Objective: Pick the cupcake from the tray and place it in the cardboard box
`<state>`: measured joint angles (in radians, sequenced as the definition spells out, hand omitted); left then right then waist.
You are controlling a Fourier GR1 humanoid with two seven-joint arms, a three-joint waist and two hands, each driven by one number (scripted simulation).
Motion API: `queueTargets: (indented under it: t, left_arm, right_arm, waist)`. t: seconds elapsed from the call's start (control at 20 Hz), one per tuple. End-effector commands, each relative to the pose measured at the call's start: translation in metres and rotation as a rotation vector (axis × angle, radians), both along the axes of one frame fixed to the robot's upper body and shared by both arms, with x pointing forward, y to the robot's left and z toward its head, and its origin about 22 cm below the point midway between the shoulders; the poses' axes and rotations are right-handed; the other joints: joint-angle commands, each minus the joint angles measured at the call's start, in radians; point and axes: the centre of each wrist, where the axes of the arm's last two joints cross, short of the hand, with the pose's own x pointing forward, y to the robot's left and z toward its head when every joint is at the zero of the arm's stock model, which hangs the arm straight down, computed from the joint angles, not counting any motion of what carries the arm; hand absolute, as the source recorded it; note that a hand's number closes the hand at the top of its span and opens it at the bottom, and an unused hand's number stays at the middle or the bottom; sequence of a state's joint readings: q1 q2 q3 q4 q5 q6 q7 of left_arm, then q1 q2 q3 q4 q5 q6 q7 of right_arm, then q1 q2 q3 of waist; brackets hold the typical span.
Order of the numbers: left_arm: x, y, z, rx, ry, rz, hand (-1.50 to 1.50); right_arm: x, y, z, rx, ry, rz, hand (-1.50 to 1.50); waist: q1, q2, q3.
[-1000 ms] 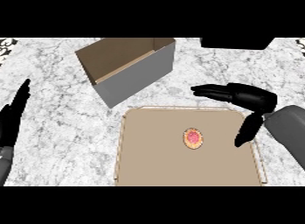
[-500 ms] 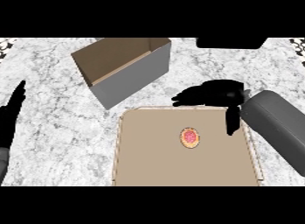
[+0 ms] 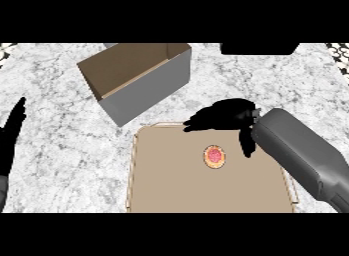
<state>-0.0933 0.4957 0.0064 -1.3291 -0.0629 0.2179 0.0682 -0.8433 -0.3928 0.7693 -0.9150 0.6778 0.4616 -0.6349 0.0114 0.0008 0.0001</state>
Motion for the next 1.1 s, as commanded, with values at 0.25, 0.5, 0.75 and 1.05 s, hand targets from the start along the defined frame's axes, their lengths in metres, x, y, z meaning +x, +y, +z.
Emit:
queueTargets:
  t: [0.25,0.5,0.75,1.05]
  left_arm:
    - [-0.009,0.014,-0.009,-0.004,0.003,-0.001,0.0]
    - [0.005,0.006,0.006,0.007,-0.007,0.019,0.0]
    - [0.0,-0.004,-0.012,0.01,0.004,0.024,0.0]
    - [0.0,-0.016,-0.018,-0.007,-0.005,0.006,0.0]
  right_arm:
    - [0.006,0.017,-0.003,-0.018,0.017,0.024,-1.5]
    - [-0.01,0.019,-0.011,0.019,0.083,0.078,-1.5]
    - [-0.021,0.02,-0.009,0.04,0.11,0.118,-1.5]
    - [-0.037,0.021,0.01,0.013,0.09,0.134,-1.5]
  waist:
    - [-0.004,0.0,0.0]
    - [-0.009,-0.001,0.0]
    - [-0.013,-0.002,0.0]
    - [-0.018,-0.003,-0.001]
